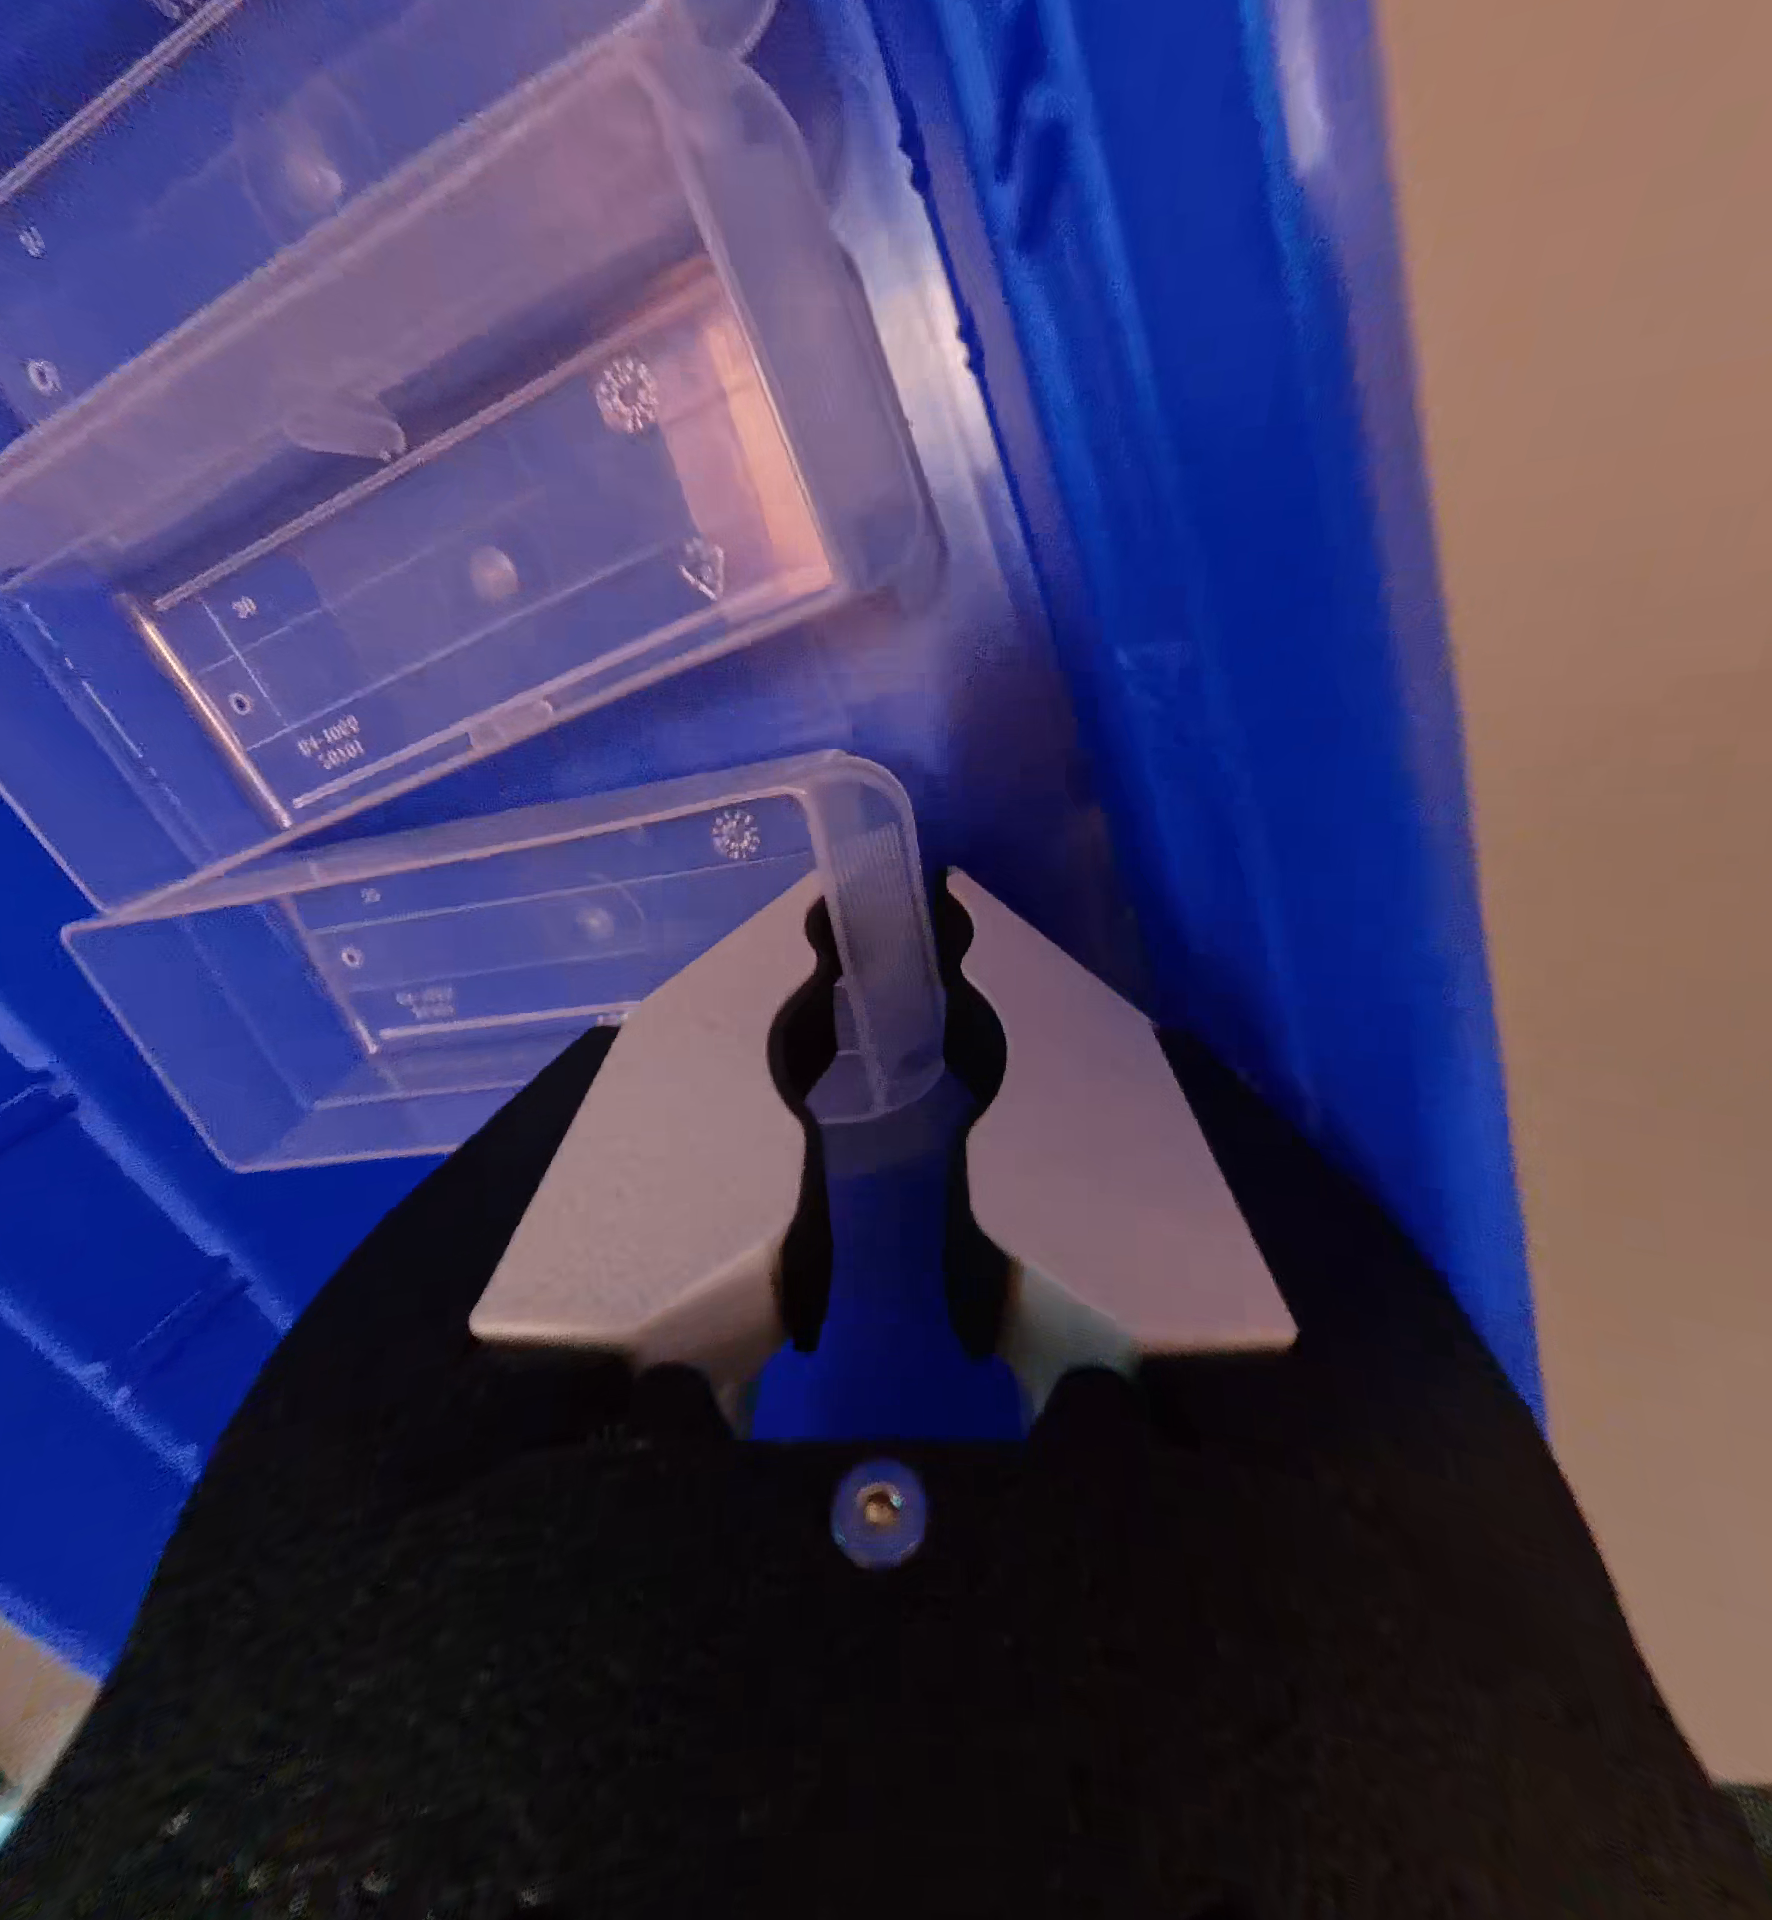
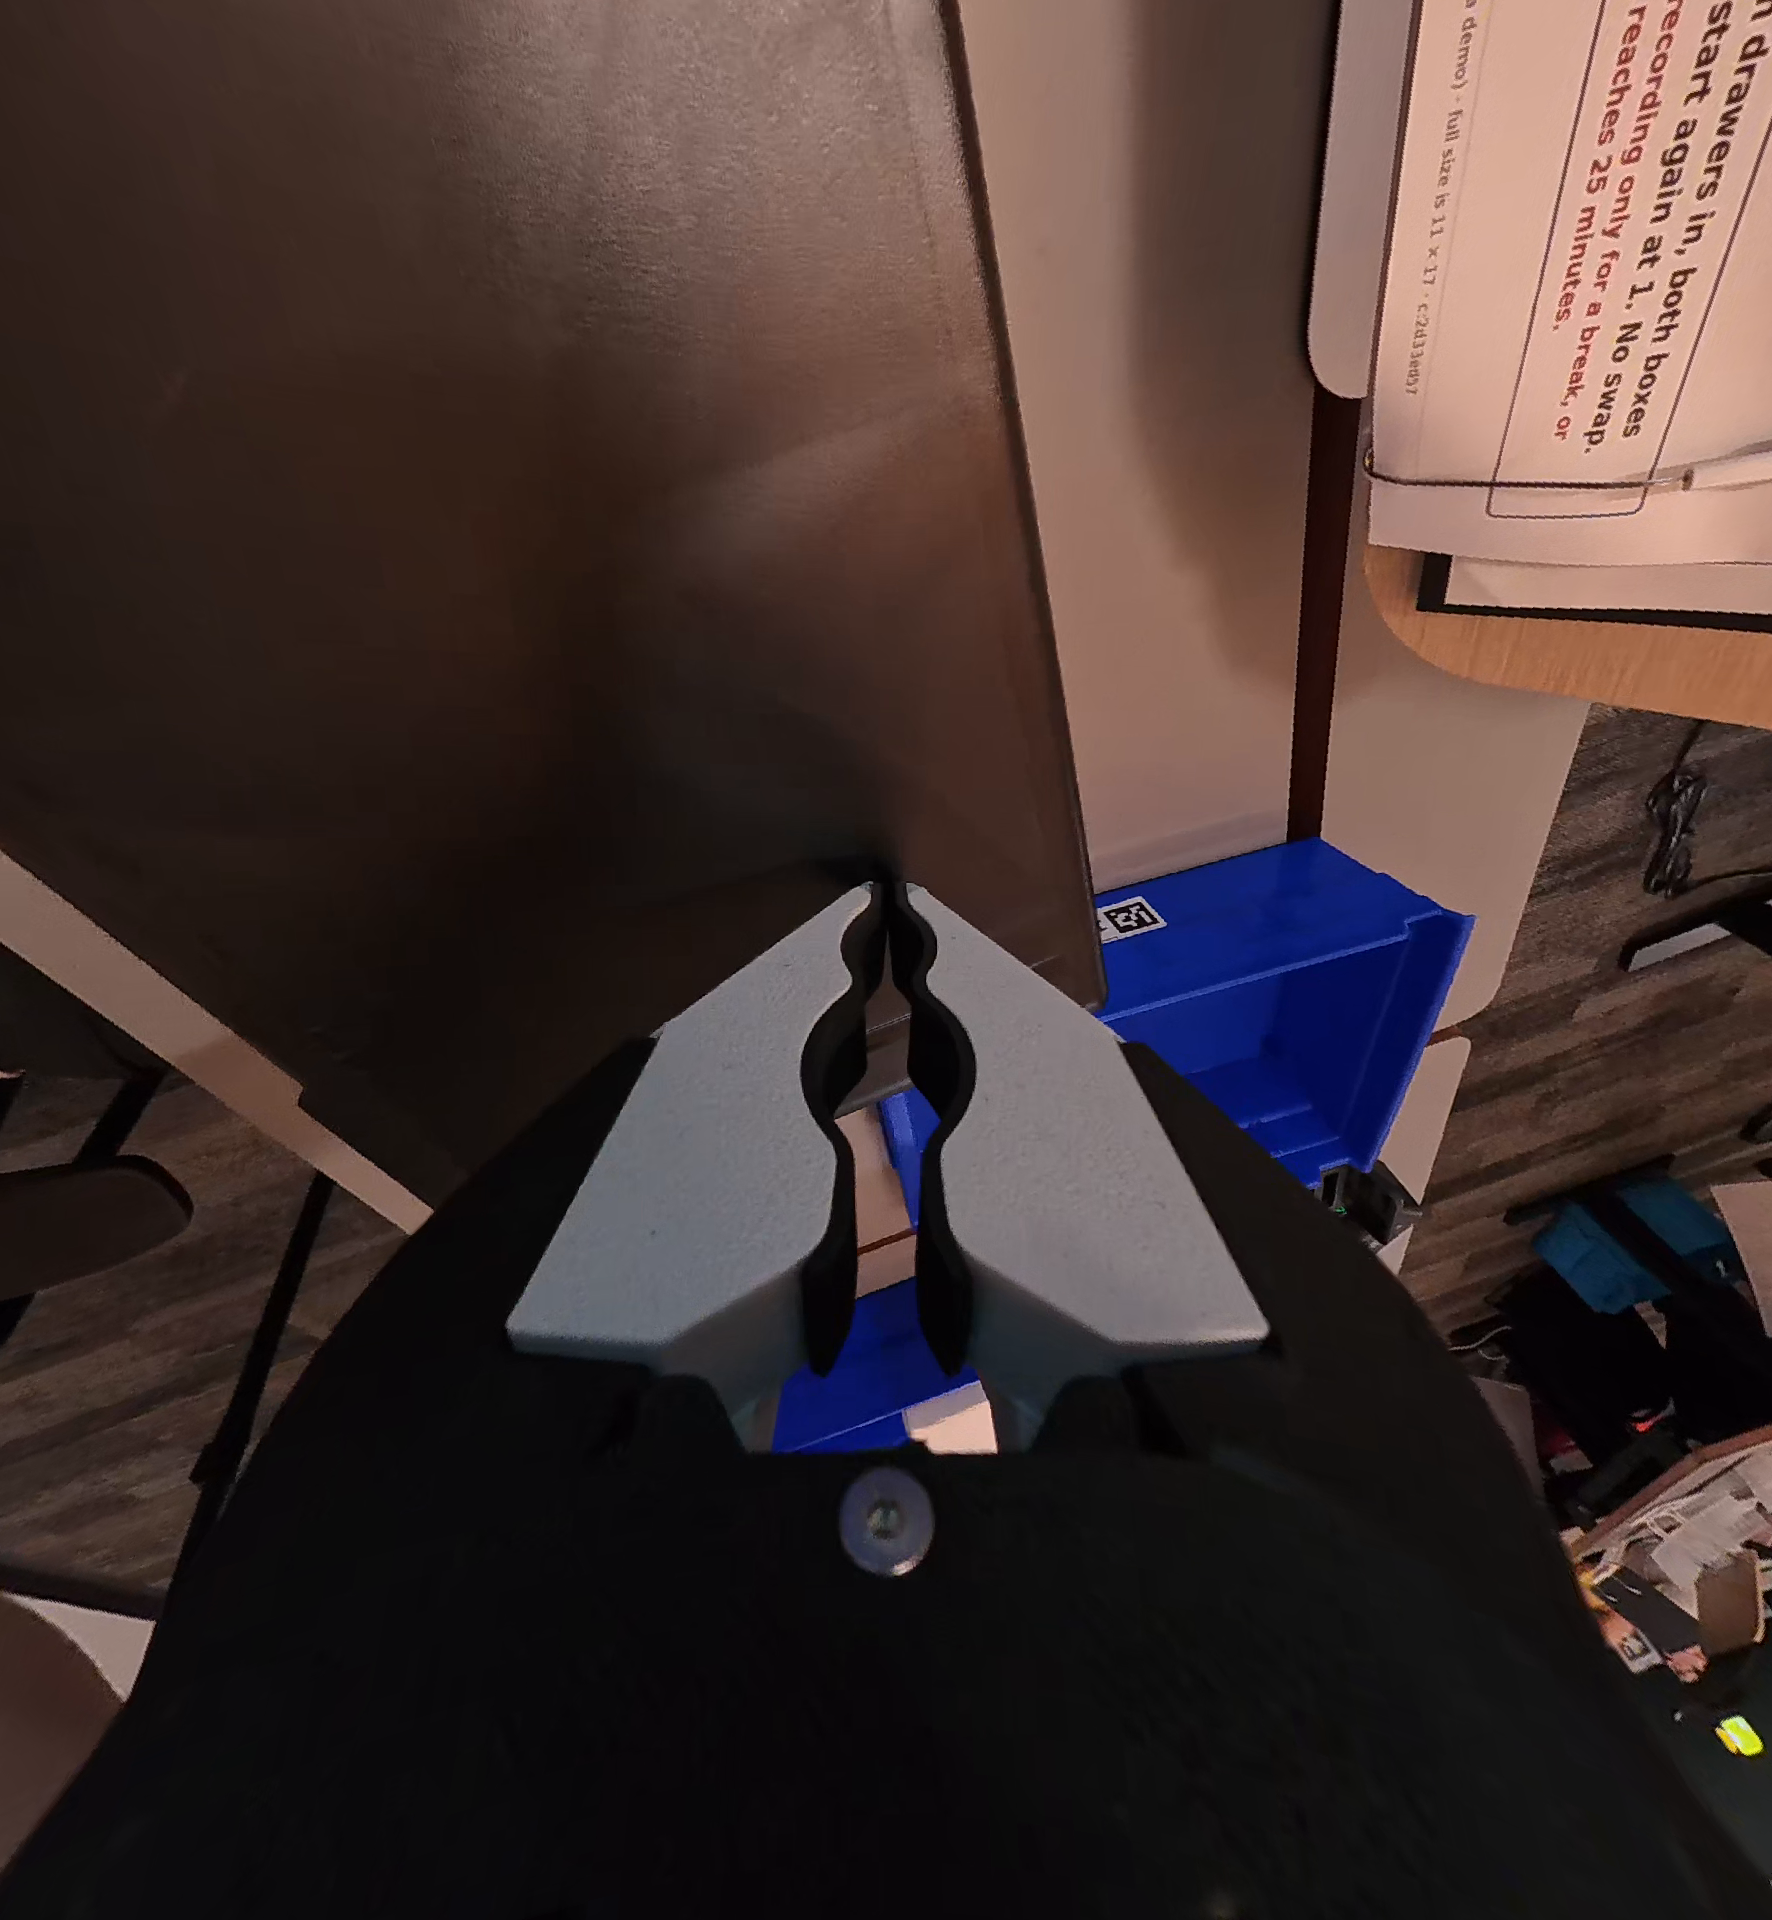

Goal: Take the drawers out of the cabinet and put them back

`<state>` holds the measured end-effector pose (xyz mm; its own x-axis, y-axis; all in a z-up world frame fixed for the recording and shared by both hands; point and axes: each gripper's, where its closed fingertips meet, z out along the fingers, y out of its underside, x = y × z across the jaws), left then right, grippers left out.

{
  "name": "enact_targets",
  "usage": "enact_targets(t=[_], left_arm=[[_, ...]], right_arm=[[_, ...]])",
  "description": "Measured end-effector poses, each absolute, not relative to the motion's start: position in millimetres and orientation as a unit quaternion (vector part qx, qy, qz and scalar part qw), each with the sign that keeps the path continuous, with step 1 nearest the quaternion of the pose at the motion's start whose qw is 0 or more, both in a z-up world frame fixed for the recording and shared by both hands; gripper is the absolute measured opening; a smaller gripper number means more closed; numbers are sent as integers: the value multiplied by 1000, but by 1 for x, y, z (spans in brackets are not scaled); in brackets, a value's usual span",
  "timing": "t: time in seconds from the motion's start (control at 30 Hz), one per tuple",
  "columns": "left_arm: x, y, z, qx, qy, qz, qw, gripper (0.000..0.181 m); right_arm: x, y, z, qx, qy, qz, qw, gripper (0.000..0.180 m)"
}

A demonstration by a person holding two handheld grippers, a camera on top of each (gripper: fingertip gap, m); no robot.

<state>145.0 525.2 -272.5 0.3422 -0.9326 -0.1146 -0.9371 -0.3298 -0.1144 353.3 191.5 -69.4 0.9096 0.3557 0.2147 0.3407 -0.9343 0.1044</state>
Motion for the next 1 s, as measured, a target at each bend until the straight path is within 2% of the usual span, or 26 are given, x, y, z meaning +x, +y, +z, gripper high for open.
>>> enact_targets(t=[0.17, 0.33, 0.5, 0.6, 0.8, 1.0], left_arm=[[126, 496, -243, -793, 605, -54, 53, 10], [108, 432, -174, -700, 683, -201, 61, 10], [56, 360, -99, -577, 791, -176, 106, 9], [26, 293, -70, -487, 852, -166, 99, 9], [-16, 202, -88, -363, 923, -126, -11, 9], [-10, 152, -129, -296, 942, -131, -88, 9]], right_arm=[[353, 191, -69, 977, 180, 110, 31, 0], [353, 191, -69, 977, 183, 108, 27, 0], [353, 191, -69, 979, 179, 96, 24, 0], [353, 191, -69, 978, 180, 97, 32, 0], [353, 191, -69, 975, 183, 118, 52, 0], [353, 191, -69, 970, 191, 130, 72, 0]])
